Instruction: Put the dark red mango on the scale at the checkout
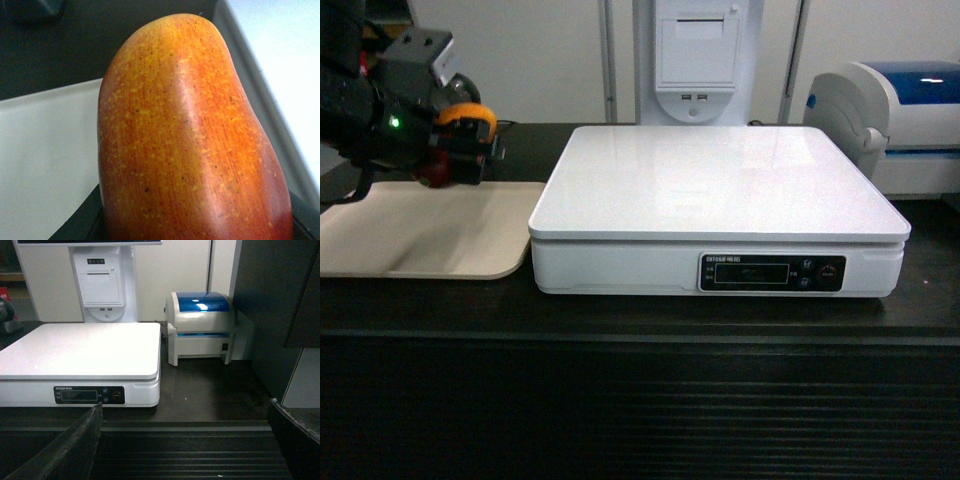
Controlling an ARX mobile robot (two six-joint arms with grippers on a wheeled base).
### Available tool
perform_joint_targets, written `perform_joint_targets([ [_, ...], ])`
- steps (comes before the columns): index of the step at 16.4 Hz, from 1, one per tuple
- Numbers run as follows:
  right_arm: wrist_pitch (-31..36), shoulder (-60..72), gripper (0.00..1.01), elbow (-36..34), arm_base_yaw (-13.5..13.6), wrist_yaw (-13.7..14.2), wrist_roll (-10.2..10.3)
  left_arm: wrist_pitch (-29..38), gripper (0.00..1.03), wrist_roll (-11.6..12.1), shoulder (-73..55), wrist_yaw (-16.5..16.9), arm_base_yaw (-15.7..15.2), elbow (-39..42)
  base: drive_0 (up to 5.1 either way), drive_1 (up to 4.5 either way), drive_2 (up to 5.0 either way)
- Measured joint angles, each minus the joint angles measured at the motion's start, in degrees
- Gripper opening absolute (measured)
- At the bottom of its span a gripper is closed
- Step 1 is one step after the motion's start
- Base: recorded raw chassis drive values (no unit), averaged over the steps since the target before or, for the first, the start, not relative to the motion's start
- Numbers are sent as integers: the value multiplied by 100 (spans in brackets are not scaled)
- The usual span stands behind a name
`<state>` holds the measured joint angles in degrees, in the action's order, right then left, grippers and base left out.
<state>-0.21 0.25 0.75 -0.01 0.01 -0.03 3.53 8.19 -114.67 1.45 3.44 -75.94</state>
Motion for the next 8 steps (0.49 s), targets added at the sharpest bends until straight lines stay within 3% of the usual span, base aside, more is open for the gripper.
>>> perform_joint_targets([
  [2, 0, 2, 98, 0, 0, 0, 0, 313, 61, -70, 774, 9, 181, 726, 0, 0, 0],
  [4, 0, 2, 98, 0, 0, 0, 0, 584, 61, -332, 2168, -177, 402, 1996, 0, 0, 0],
  [8, 0, 2, 98, 0, 0, 0, 0, 608, 61, -540, 3018, -260, 953, 2640, 0, 0, 0],
])
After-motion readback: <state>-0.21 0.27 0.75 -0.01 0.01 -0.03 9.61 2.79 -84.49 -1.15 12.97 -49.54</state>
